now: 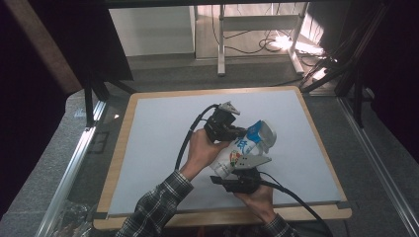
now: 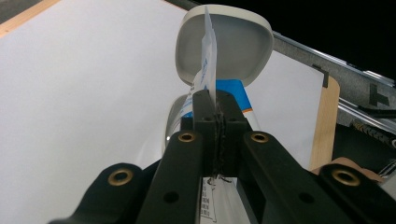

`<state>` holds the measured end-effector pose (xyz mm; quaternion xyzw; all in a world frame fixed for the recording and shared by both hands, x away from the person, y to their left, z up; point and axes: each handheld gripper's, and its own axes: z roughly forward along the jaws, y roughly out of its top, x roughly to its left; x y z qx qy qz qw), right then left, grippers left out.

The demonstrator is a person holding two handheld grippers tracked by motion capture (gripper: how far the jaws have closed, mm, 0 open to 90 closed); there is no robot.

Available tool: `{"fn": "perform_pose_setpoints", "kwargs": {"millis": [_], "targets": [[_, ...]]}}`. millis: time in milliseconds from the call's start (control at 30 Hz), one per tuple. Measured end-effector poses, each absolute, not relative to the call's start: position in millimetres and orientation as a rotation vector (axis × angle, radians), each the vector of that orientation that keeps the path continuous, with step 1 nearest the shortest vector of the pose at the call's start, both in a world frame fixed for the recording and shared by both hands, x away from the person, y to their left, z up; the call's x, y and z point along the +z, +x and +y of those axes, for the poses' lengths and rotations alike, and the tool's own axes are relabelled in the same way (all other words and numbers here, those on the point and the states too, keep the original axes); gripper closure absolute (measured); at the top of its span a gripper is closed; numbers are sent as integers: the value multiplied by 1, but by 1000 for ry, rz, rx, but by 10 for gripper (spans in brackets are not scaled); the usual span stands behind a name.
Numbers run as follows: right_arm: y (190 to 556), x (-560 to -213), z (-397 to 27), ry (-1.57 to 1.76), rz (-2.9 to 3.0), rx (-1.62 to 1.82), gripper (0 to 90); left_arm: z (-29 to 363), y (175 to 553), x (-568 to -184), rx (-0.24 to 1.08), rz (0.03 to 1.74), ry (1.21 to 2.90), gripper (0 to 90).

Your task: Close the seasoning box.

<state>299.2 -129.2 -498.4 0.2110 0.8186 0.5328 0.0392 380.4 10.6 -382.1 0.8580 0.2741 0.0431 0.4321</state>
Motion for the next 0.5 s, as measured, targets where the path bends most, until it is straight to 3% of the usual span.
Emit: {"fn": "perform_pose_setpoints", "kwargs": {"millis": [500], "targets": [[299, -495, -131, 653, 2505, 1674, 587, 9, 387, -384, 93, 706, 2146, 889]]}}
